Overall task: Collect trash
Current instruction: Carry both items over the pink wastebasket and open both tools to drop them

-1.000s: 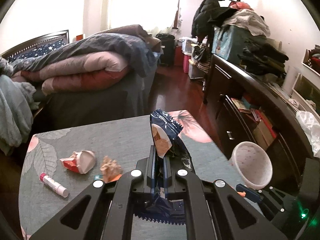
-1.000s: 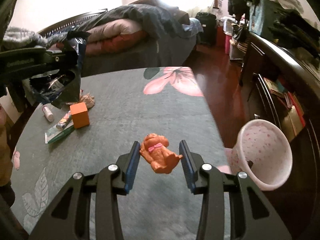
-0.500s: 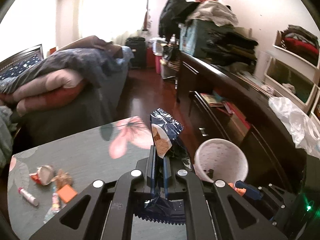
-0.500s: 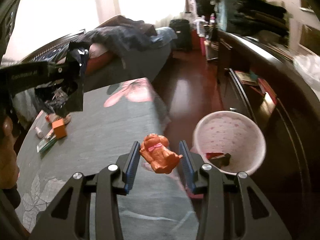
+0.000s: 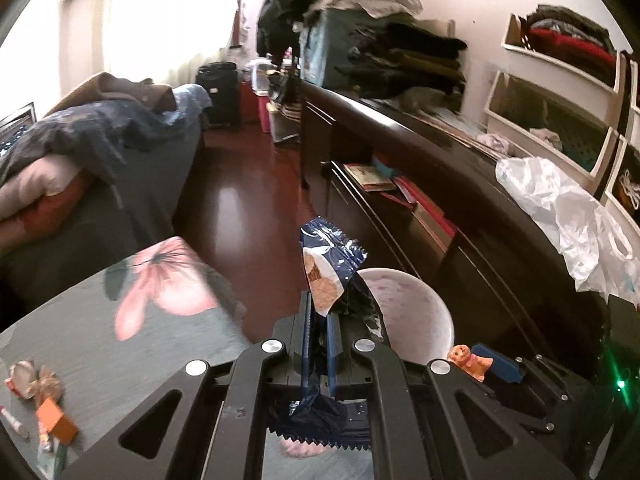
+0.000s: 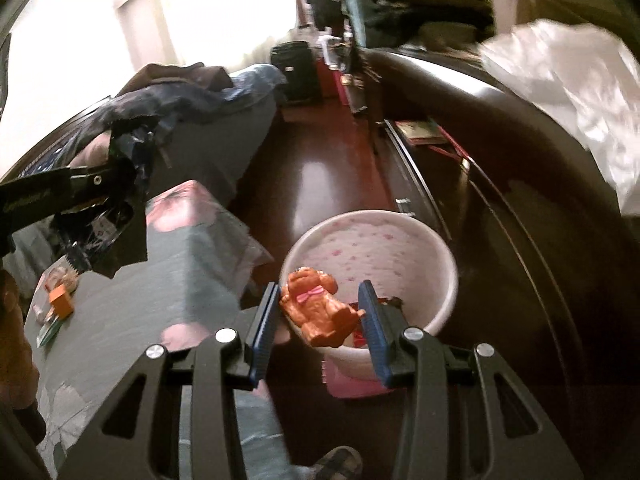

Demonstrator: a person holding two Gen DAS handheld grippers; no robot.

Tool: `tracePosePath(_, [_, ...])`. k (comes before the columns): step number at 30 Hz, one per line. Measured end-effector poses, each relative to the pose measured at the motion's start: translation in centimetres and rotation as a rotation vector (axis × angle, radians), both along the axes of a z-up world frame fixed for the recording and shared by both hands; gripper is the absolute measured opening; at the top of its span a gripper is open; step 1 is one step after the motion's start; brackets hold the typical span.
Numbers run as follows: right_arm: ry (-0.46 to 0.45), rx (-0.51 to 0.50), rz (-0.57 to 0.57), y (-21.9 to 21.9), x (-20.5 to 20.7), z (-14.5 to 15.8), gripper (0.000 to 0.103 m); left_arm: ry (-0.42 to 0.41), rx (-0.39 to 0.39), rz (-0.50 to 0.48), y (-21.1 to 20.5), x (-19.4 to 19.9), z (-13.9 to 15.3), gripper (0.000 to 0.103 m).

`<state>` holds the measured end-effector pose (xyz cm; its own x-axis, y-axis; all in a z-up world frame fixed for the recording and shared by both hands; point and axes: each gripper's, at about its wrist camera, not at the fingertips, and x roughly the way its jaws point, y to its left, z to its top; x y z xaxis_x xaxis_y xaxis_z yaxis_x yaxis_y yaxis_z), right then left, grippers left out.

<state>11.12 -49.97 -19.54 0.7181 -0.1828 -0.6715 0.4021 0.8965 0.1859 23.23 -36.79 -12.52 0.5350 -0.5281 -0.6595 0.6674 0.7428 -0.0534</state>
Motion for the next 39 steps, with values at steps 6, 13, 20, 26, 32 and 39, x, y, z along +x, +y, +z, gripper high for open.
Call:
tracePosePath(6, [0.015,0.016,-0.050,-2.5,0.6,-1.9,0.041,0.034,0.024,-0.042,-4.0,1.0,-2.0,0.007])
tracePosePath(13, [0.037,0.032,-0.095,-5.3,2.0,-4.5,0.041,0.054,0.063,-0.084,-8.2,2.1,-4.6,0.007])
tracePosePath(20, [0.052,0.040,-0.114,-7.2,3.4,-6.5,0.041,0.081,0.119,-0.109,-11.7,3.6,-7.5,0.007])
tracePosePath(26, [0.062,0.023,-0.118,-7.6,4.6,-7.8,0.042,0.087,0.155,-0.120,-13.1,4.7,-8.9,0.012])
tracePosePath(32, [0.070,-0.001,-0.117,-7.5,5.1,-8.8,0.045,0.061,0.130,-0.098,-13.0,5.4,-8.8,0.052])
tracePosePath(39, [0.067,0.010,-0.121,-7.6,5.0,-9.0,0.063,0.018,0.119,-0.083,-12.5,5.5,-8.0,0.082])
